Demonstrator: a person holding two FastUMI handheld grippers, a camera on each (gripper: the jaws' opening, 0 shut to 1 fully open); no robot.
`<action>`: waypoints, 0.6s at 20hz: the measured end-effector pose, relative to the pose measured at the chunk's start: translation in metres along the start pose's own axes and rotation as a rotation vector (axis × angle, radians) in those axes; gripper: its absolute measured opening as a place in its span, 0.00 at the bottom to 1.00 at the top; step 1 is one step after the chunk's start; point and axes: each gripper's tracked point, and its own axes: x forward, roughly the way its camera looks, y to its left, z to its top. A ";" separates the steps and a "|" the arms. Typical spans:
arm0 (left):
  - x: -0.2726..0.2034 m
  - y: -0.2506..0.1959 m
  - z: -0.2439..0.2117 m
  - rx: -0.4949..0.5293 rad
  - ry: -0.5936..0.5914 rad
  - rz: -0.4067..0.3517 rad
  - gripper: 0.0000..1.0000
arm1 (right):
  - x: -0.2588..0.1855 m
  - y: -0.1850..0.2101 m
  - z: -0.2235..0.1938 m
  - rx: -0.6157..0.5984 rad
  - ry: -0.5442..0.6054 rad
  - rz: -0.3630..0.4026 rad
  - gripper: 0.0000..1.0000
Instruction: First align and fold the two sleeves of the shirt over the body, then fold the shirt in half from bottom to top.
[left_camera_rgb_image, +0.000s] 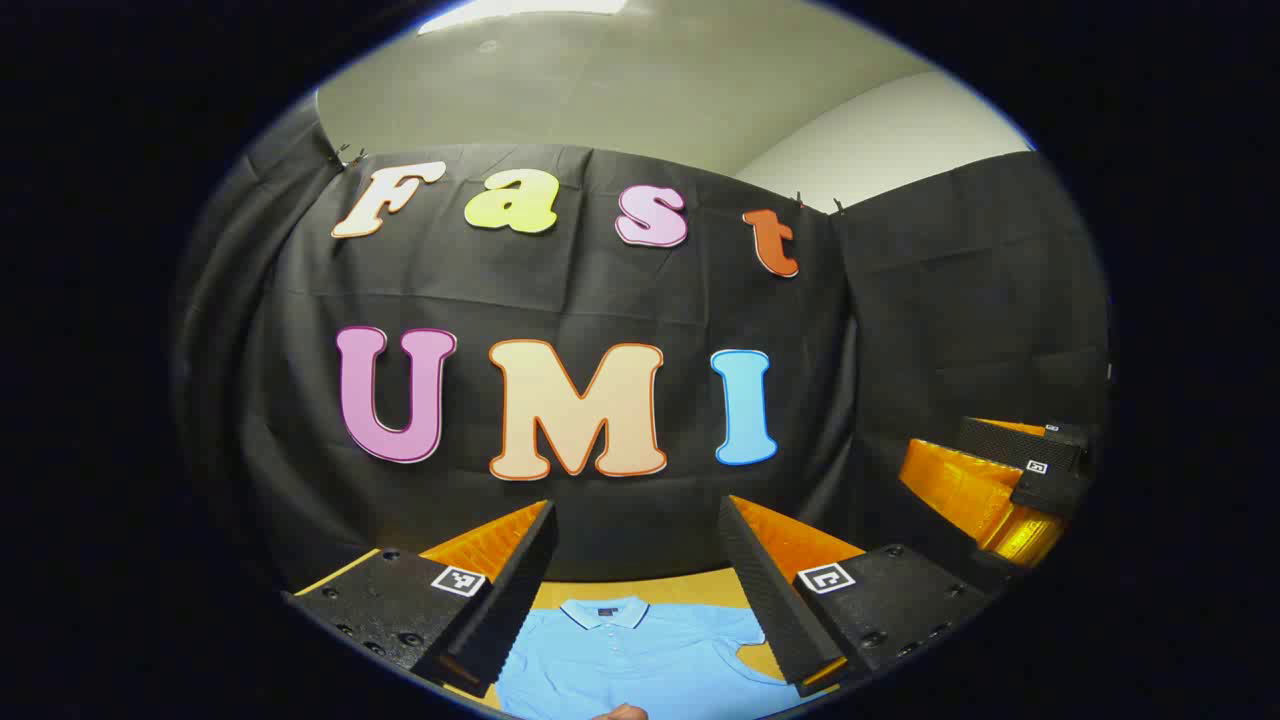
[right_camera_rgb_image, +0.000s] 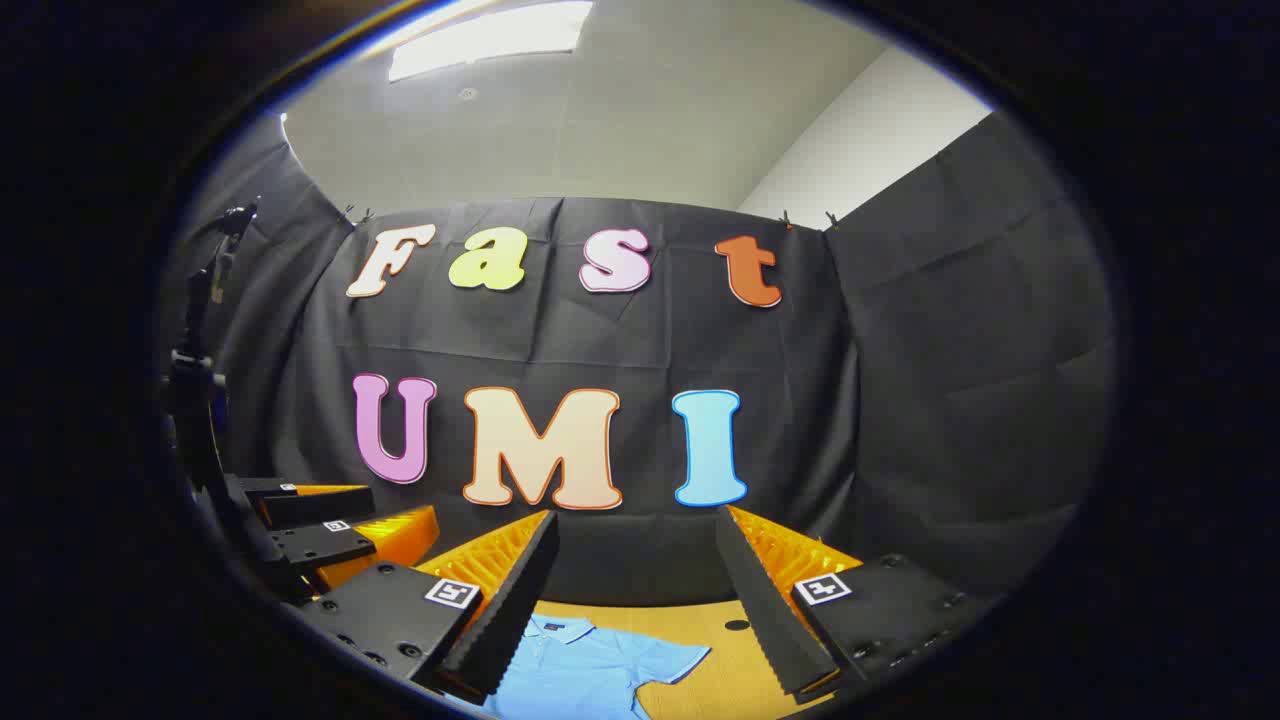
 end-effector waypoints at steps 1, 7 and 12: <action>0.002 0.001 0.000 0.006 0.002 0.002 0.99 | 0.001 -0.002 0.001 0.000 -0.008 -0.006 0.98; 0.004 0.009 -0.002 0.008 0.001 0.023 0.96 | 0.006 0.006 -0.006 0.049 0.030 0.006 0.98; 0.001 0.031 -0.009 0.004 0.017 0.084 0.96 | 0.011 0.016 -0.018 0.021 0.048 0.043 0.98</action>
